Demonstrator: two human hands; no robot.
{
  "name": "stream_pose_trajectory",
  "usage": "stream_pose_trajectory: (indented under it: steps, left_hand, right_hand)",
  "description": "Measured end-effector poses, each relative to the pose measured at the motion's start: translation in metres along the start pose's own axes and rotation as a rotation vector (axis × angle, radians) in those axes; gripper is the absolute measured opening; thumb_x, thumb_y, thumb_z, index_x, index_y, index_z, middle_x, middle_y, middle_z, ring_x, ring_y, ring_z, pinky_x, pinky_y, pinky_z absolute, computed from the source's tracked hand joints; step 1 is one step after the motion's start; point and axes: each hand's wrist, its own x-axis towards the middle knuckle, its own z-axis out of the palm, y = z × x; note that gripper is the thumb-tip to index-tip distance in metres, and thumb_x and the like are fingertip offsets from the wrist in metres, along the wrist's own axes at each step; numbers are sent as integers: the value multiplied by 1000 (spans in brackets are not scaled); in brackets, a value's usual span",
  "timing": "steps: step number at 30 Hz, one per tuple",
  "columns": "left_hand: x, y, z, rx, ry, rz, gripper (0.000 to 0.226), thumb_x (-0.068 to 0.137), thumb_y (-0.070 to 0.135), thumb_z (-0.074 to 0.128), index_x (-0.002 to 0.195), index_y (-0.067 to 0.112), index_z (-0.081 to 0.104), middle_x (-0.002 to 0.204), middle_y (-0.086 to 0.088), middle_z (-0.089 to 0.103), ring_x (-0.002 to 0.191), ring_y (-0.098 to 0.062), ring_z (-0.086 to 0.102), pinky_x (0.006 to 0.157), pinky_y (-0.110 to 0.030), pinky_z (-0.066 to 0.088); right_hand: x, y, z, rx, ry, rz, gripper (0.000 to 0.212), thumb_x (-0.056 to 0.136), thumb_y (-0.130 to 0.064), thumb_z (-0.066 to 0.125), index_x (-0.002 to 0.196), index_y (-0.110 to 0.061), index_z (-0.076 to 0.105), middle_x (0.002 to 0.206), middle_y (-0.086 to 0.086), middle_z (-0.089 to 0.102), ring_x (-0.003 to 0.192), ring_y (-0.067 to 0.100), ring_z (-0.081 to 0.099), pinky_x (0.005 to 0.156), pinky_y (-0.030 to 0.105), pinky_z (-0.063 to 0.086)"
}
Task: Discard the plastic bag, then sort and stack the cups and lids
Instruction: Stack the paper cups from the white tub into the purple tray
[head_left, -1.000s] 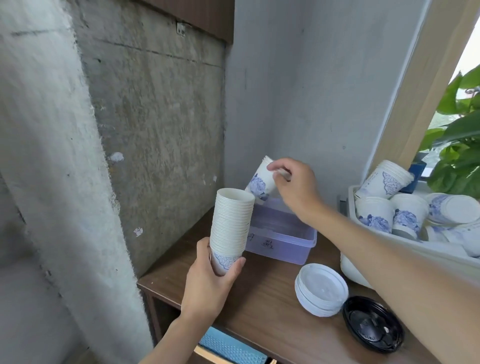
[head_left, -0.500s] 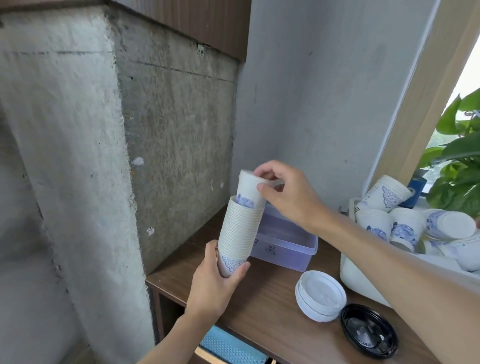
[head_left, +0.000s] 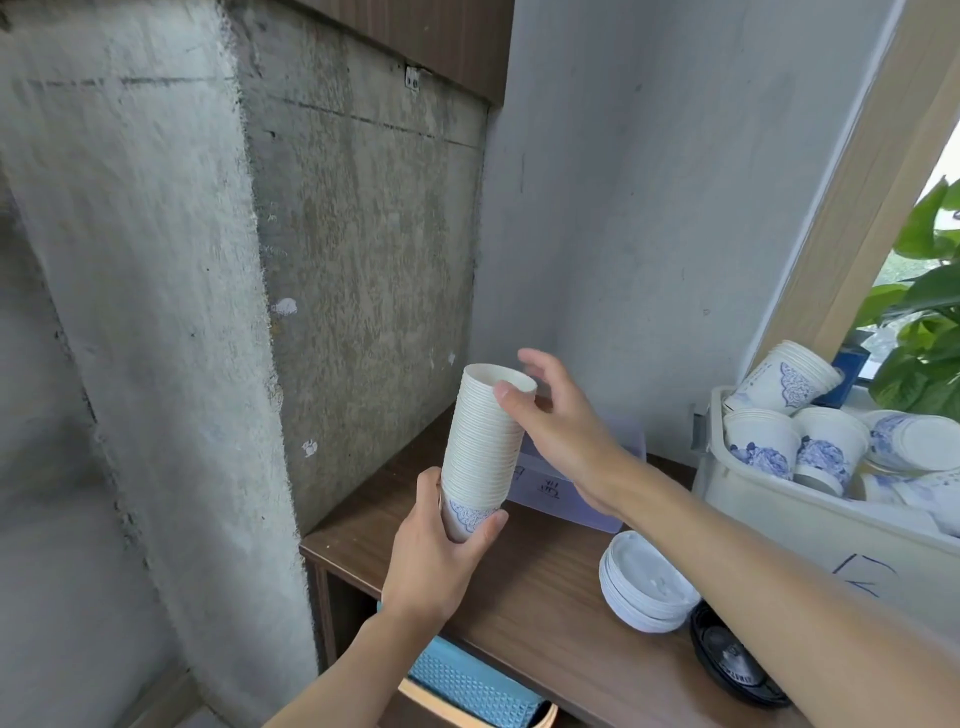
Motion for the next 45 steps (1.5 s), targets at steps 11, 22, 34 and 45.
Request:
stream_pose_trajectory:
  steps: [11, 22, 34, 45]
  left_hand:
    - [18, 27, -12, -159, -68, 80, 50, 79, 42, 76, 116, 33, 43, 96, 13, 68, 85, -4, 67, 69, -20, 55]
    - [142, 53, 10, -15, -194, 201, 54, 78, 28, 81, 123, 24, 52, 108, 12, 66, 96, 0, 63, 80, -23, 54]
    - [172, 10, 36, 185, -168, -1, 68, 78, 42, 77, 135, 21, 45, 122, 6, 66, 111, -14, 63, 93, -42, 54]
    - [147, 43, 28, 223, 33, 112, 33, 85, 24, 74, 107, 13, 51, 86, 6, 57, 74, -7, 54, 62, -17, 41]
  right_hand:
    - [-2, 16, 12, -17, 66, -140, 113, 68, -16, 84, 142, -49, 6, 126, -28, 44, 116, 0, 50, 98, 33, 48]
    - [78, 19, -24, -128, 312, -240, 106, 63, -15, 85, 139, -43, 16, 133, -13, 47, 118, 14, 51, 97, 42, 48]
    - [110, 79, -28, -222, 200, -165, 82, 80, -9, 73, 144, -27, 25, 130, -14, 44, 121, 9, 46, 99, 26, 40]
    - [84, 48, -45, -367, 167, -41, 91, 86, -31, 67, 151, -27, 4, 151, 3, 32, 127, 21, 46, 106, 41, 39]
